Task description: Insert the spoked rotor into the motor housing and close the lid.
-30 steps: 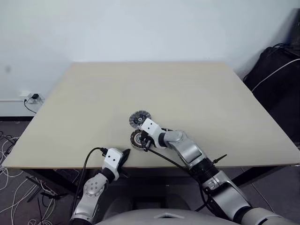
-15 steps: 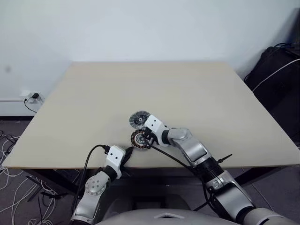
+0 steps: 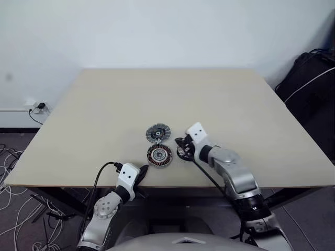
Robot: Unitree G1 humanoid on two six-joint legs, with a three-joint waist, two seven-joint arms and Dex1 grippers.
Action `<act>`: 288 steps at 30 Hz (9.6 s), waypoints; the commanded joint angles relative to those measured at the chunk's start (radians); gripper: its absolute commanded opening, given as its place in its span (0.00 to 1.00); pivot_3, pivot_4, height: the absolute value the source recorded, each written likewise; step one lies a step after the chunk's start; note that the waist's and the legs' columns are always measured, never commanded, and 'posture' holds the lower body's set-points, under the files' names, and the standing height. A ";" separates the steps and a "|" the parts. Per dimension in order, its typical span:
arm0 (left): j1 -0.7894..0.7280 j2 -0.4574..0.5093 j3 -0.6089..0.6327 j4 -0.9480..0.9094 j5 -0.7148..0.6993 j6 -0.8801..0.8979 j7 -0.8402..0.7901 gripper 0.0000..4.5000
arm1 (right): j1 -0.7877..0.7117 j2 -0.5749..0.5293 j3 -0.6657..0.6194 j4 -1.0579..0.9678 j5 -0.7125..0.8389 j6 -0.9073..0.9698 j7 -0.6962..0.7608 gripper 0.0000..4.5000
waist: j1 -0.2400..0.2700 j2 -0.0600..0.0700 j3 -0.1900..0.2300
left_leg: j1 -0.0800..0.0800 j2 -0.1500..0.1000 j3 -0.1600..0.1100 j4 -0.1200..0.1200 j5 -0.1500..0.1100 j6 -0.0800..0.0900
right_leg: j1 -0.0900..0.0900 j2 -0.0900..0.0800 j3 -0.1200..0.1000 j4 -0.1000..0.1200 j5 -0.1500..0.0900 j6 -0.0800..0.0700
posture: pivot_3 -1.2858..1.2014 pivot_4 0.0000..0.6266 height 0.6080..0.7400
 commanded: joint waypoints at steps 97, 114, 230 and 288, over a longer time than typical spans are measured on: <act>-0.005 0.019 0.003 -0.129 -0.032 0.158 -0.034 0.00 | 0.240 0.308 -0.504 -0.029 1.320 0.306 -0.433 0.08 | -0.013 0.010 0.002 | -0.010 0.000 0.001 0.000 0.001 0.007 | -0.009 -0.001 0.002 0.000 -0.002 0.001 | 0.52 0.00 1.00; 0.015 0.024 0.029 -0.043 -0.034 0.072 -0.027 0.00 | 0.183 0.328 -0.337 0.121 1.379 0.348 -0.381 0.08 | -0.011 0.010 0.002 | -0.011 0.000 0.001 0.000 0.001 0.007 | -0.010 -0.002 0.002 0.000 -0.002 0.001 | 0.52 0.00 1.00; 0.036 0.007 0.014 -0.183 -0.031 0.169 0.010 0.00 | -0.113 0.136 0.301 0.325 -0.014 -0.073 -0.192 0.01 | -0.010 0.002 -0.002 | -0.003 -0.001 0.001 0.001 -0.001 0.003 | -0.003 0.000 -0.001 0.001 0.002 -0.004 | 0.52 0.00 1.00; 0.001 -0.060 0.019 0.025 -0.034 0.019 0.042 0.00 | -0.494 -0.241 0.699 0.227 -0.441 -0.232 0.645 0.80 | 0.021 -0.005 0.003 | -0.001 -0.001 0.001 0.001 -0.001 0.002 | -0.001 -0.001 -0.003 0.000 0.002 -0.004 | 0.52 0.00 1.00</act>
